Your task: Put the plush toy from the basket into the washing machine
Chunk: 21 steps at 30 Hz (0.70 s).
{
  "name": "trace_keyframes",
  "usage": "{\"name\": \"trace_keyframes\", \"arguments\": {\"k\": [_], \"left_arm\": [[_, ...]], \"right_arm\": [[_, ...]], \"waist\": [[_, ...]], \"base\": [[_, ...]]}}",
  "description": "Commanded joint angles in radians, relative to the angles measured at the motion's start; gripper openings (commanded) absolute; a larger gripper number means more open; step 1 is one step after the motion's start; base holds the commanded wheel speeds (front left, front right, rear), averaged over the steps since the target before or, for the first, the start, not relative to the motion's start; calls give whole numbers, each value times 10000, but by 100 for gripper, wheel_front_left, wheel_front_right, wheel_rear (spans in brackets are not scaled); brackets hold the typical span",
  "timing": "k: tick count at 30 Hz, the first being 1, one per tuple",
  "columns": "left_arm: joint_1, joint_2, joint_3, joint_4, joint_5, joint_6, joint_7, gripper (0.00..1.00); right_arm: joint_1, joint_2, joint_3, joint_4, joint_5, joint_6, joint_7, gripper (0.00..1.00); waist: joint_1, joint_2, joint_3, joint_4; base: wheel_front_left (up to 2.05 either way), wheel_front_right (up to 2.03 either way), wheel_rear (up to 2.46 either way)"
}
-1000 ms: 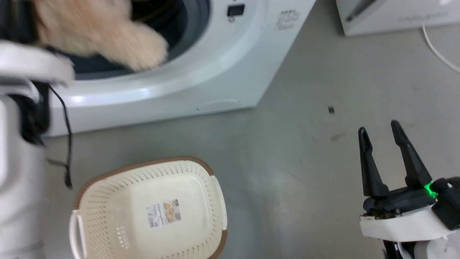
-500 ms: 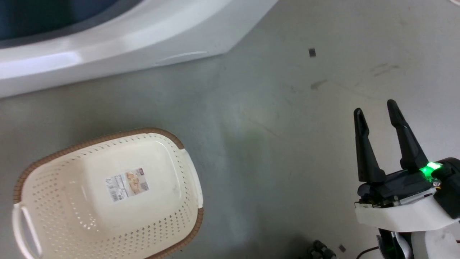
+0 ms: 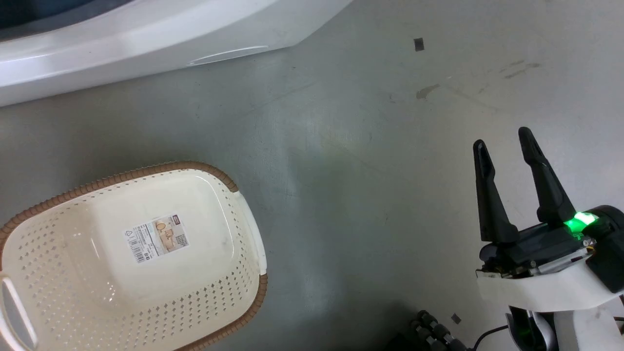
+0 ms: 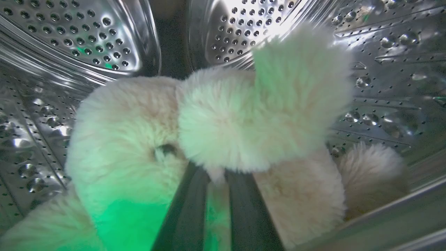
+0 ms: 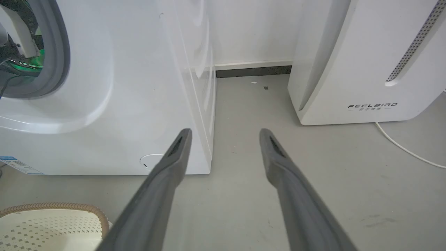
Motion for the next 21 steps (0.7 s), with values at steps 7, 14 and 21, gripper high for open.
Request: {"name": "trace_keyframes", "arguments": {"k": [7,14,21], "left_arm": [[153,13,-316,830,-60,-118,-811,100],[956,-595,-638,1568,-285,-171,-1962,100],[2404,-1274,-955,1160,-316,-180,-2308,100]], "right_arm": [[-275,-2,-159,-37,-55,-9,-44,100],[-171,-2,-345,263,-491,-9,-44,100],[137,-2,-612,480,-877,-9,-44,100]], "waist": [[-1,0,-397,272],[-1,0,-2010,830],[-1,0,-3677,1480]], "base": [[0,0,0],[0,0,0],[0,0,0]]}}
